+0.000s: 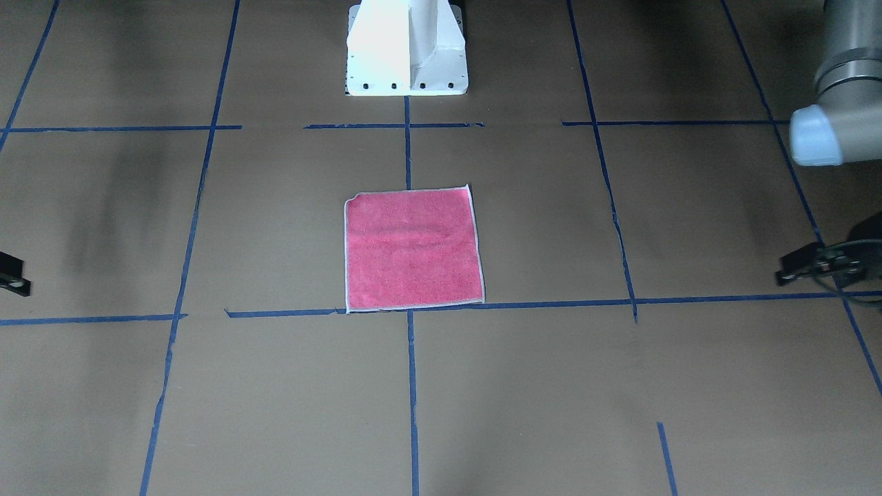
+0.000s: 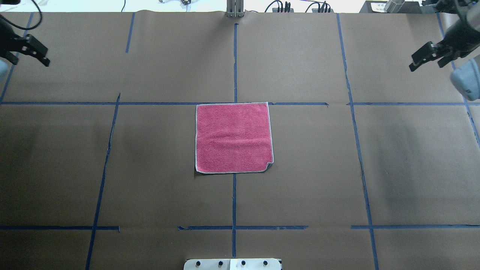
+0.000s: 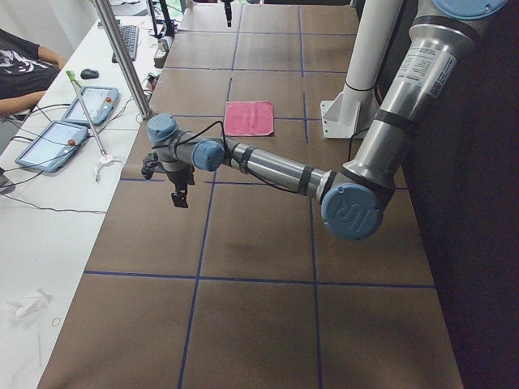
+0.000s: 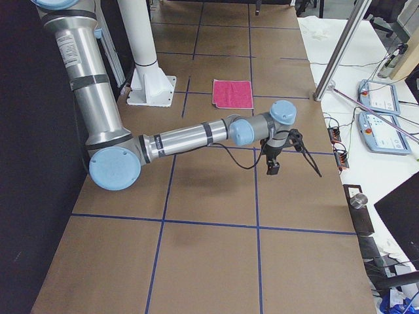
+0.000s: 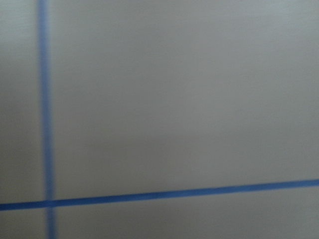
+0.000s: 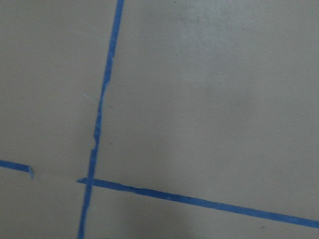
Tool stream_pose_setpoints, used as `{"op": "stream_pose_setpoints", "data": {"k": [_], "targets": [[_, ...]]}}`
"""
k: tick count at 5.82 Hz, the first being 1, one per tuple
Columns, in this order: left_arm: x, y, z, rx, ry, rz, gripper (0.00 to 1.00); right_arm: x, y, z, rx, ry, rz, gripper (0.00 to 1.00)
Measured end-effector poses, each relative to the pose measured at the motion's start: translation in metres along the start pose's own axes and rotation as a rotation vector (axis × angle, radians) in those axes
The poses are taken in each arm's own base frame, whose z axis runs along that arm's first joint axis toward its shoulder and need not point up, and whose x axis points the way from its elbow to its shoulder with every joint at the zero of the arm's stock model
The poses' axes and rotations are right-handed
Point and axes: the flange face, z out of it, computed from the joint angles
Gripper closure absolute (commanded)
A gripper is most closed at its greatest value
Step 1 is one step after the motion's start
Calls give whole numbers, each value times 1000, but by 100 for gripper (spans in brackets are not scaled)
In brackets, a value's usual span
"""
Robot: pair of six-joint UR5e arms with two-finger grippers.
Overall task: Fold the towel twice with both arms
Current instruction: 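Move both grippers down to the towel's corners nearest the robot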
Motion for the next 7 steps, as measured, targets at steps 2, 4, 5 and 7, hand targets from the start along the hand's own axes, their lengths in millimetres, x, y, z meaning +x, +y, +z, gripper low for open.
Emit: {"op": "stream_pose_setpoints", "data": {"k": [2,4,5,7], "targets": [[143,2,20,-21,37,-115,0,-112,-12,22,5,-1,109,0],[283,38,45,-28,47,-277,0,-208,14,47,20,2,229,0],[332,68,54,-31,57,-377,0,-257,45,53,38,-10,298,0],[385,119,66,-60,72,-579,0,-332,108,72,56,-25,459,0]]}}
